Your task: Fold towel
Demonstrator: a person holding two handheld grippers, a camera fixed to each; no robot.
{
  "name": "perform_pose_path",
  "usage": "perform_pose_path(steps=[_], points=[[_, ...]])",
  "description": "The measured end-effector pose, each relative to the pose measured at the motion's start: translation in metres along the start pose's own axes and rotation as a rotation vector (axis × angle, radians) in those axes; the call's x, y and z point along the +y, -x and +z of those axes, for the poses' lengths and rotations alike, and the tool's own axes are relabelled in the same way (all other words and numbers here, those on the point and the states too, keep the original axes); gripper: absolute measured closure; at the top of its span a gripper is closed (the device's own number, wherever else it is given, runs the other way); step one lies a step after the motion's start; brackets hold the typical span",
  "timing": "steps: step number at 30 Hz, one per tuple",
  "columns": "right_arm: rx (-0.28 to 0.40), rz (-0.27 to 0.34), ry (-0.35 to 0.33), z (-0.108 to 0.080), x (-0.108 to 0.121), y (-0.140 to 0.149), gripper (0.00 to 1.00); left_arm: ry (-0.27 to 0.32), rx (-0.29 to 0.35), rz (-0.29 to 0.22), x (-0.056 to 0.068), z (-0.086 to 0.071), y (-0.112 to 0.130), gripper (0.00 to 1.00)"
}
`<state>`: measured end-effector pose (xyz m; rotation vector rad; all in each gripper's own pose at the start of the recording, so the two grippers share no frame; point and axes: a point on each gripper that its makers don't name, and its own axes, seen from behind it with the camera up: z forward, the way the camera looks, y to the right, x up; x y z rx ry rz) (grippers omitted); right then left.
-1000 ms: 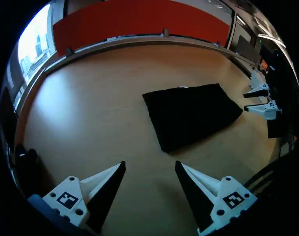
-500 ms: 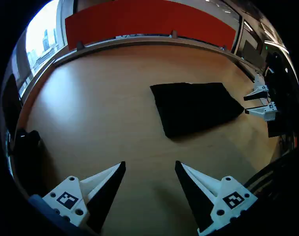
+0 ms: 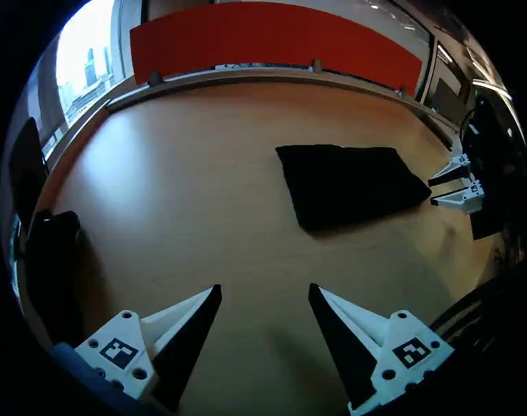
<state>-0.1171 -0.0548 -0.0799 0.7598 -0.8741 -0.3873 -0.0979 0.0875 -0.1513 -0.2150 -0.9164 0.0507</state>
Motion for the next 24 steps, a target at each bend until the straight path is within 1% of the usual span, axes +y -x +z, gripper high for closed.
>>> perform_pose_path(steps=[5, 8, 12, 15, 18, 22, 24], points=[[-0.029, -0.032, -0.02, 0.003, 0.0, 0.004, 0.48, -0.009, 0.01, -0.011, 0.0, -0.006, 0.005, 0.07], [-0.041, -0.047, -0.029, 0.005, 0.0, 0.006, 0.51, -0.017, 0.011, -0.012, -0.001, -0.009, 0.008, 0.07], [-0.044, -0.054, -0.035, 0.006, 0.002, 0.005, 0.61, -0.021, 0.008, -0.018, -0.001, -0.011, 0.012, 0.07], [-0.04, -0.056, -0.043, 0.006, 0.001, 0.002, 0.61, -0.024, 0.006, -0.027, -0.001, -0.012, 0.015, 0.07], [-0.042, -0.063, -0.051, 0.006, 0.0, 0.002, 0.65, -0.028, 0.007, -0.035, -0.003, -0.014, 0.016, 0.07], [-0.047, -0.073, -0.054, 0.007, 0.001, 0.004, 0.67, -0.033, 0.01, -0.037, -0.005, -0.015, 0.017, 0.07], [-0.046, -0.076, -0.054, 0.007, 0.001, 0.004, 0.73, -0.035, 0.01, -0.037, -0.005, -0.015, 0.017, 0.07]])
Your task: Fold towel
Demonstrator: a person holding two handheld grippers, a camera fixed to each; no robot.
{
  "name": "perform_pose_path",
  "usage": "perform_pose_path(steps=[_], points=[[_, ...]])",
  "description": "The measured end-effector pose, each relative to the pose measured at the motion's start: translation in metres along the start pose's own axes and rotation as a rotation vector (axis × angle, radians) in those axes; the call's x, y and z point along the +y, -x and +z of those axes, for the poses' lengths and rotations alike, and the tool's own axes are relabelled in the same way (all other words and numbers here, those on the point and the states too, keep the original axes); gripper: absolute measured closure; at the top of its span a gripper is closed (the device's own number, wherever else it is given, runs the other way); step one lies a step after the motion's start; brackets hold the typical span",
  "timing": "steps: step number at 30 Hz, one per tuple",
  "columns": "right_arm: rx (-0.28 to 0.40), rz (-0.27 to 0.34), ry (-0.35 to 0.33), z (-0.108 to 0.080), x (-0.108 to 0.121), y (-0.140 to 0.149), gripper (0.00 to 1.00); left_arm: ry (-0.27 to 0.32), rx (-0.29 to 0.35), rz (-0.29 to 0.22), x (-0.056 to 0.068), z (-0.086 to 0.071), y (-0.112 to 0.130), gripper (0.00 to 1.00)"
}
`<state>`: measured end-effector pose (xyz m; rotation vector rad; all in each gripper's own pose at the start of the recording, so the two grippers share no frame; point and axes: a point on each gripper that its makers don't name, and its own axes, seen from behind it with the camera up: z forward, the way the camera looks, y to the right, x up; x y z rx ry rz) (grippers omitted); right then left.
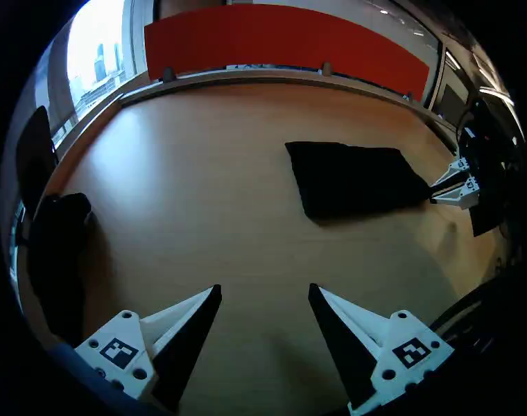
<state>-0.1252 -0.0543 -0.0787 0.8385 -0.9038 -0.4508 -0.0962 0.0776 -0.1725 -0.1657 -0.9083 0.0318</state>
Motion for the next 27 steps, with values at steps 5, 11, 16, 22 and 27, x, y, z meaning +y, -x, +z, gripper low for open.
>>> perform_pose_path(steps=[5, 11, 16, 22, 27], points=[[0.002, -0.003, 0.011, -0.002, 0.004, 0.001, 0.93, -0.003, -0.002, -0.001, 0.0, -0.001, 0.002, 0.07], [0.012, 0.005, 0.026, -0.004, 0.008, 0.001, 0.98, -0.005, 0.002, -0.008, 0.001, -0.001, 0.003, 0.07], [0.022, 0.012, 0.032, -0.007, 0.008, -0.001, 0.98, -0.005, 0.007, -0.009, 0.0, -0.001, 0.001, 0.07], [0.028, 0.019, 0.035, -0.013, 0.007, -0.001, 0.98, -0.005, 0.007, -0.009, 0.0, -0.001, 0.001, 0.07], [0.03, 0.02, 0.036, -0.017, 0.007, 0.0, 0.98, -0.006, 0.007, -0.009, 0.0, -0.002, 0.001, 0.07]])
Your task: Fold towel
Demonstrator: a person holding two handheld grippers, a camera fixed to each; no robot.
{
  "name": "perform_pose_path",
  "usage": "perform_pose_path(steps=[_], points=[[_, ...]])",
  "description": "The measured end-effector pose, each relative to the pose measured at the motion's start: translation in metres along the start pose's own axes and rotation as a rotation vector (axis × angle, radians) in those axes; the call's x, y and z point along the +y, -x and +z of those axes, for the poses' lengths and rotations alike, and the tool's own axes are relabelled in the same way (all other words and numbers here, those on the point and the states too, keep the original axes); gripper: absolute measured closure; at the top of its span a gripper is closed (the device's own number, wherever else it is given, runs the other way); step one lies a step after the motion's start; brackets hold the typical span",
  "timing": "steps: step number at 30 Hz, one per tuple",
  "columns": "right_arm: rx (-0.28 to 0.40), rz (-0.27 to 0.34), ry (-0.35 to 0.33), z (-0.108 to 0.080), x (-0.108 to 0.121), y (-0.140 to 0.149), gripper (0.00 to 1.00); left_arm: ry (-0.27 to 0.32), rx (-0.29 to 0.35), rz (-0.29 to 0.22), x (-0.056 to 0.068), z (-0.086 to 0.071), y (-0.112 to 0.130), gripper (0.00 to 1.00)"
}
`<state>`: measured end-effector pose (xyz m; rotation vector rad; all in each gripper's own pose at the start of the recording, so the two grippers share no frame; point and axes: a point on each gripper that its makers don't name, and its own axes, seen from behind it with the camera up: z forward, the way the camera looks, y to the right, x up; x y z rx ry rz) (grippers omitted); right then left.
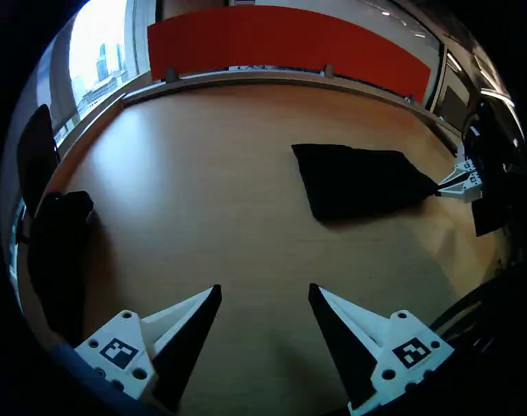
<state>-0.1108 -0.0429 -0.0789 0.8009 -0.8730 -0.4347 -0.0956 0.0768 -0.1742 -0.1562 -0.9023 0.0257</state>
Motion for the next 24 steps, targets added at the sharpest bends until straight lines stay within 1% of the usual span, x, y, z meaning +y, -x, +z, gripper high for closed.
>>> perform_pose_path(steps=[3, 8, 15, 24], points=[[0.003, -0.005, 0.0, -0.001, 0.0, -0.002, 0.98, 0.0, -0.001, -0.001, 0.0, 0.0, 0.001, 0.07], [0.023, -0.024, -0.001, -0.003, -0.002, -0.018, 0.98, 0.0, 0.002, -0.005, 0.0, -0.001, 0.003, 0.07], [0.062, -0.066, -0.005, -0.01, -0.007, -0.053, 0.98, -0.004, 0.012, -0.013, 0.001, -0.002, 0.004, 0.07], [0.107, -0.146, -0.013, -0.015, -0.013, -0.097, 0.98, -0.024, 0.044, -0.038, -0.002, -0.005, 0.005, 0.07]])
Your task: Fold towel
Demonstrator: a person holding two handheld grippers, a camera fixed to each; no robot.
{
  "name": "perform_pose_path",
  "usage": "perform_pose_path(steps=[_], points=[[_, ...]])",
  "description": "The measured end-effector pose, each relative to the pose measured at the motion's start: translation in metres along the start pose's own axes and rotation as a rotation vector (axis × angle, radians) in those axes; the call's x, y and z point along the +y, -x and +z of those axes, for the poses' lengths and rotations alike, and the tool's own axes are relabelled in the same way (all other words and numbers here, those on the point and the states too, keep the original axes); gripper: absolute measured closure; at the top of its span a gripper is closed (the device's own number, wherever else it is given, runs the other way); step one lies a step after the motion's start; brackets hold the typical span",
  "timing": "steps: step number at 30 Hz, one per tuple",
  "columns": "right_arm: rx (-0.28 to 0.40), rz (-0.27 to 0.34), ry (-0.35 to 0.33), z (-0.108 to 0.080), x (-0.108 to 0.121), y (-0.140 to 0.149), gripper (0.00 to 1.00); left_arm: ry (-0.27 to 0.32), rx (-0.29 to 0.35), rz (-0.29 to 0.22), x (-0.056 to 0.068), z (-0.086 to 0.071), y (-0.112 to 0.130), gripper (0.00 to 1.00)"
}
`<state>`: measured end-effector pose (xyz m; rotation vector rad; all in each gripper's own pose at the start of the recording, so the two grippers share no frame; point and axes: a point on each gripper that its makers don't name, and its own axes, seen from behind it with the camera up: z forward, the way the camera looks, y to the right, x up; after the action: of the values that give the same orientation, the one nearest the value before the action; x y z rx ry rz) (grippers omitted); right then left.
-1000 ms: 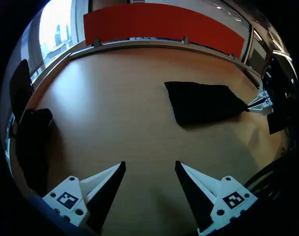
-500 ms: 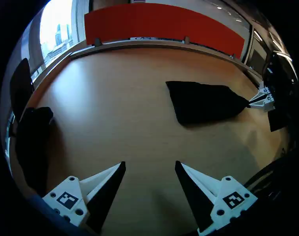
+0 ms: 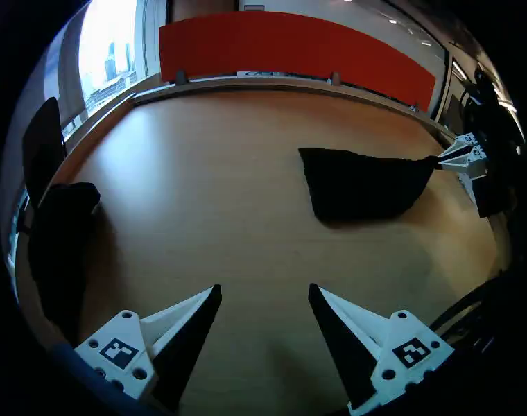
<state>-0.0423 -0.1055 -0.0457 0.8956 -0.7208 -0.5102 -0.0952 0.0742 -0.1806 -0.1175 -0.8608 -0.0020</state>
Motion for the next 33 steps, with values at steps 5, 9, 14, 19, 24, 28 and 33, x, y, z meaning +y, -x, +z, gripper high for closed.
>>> perform_pose_path(steps=[5, 9, 14, 19, 24, 28, 33], points=[[-0.001, -0.041, -0.004, 0.002, 0.002, -0.015, 0.98, 0.001, 0.027, -0.012, 0.002, -0.001, -0.001, 0.07], [-0.008, -0.06, -0.002, 0.004, 0.005, -0.02, 0.98, 0.002, 0.035, -0.017, 0.003, -0.001, -0.001, 0.07], [-0.006, -0.08, -0.005, 0.005, 0.007, -0.028, 0.98, 0.002, 0.034, -0.019, 0.004, -0.002, 0.001, 0.07], [-0.003, -0.122, -0.023, 0.013, 0.004, -0.042, 0.98, 0.001, 0.035, -0.024, 0.004, -0.003, 0.003, 0.07], [-0.003, -0.183, -0.056, 0.025, -0.004, -0.061, 0.98, 0.003, 0.04, -0.038, 0.004, -0.006, 0.005, 0.07], [-0.005, -0.237, -0.091, 0.036, -0.014, -0.076, 0.98, 0.005, 0.045, -0.051, 0.005, -0.009, 0.007, 0.07], [-0.009, -0.281, -0.139, 0.051, -0.028, -0.092, 0.98, 0.0, 0.053, -0.076, 0.004, -0.013, 0.01, 0.07]])
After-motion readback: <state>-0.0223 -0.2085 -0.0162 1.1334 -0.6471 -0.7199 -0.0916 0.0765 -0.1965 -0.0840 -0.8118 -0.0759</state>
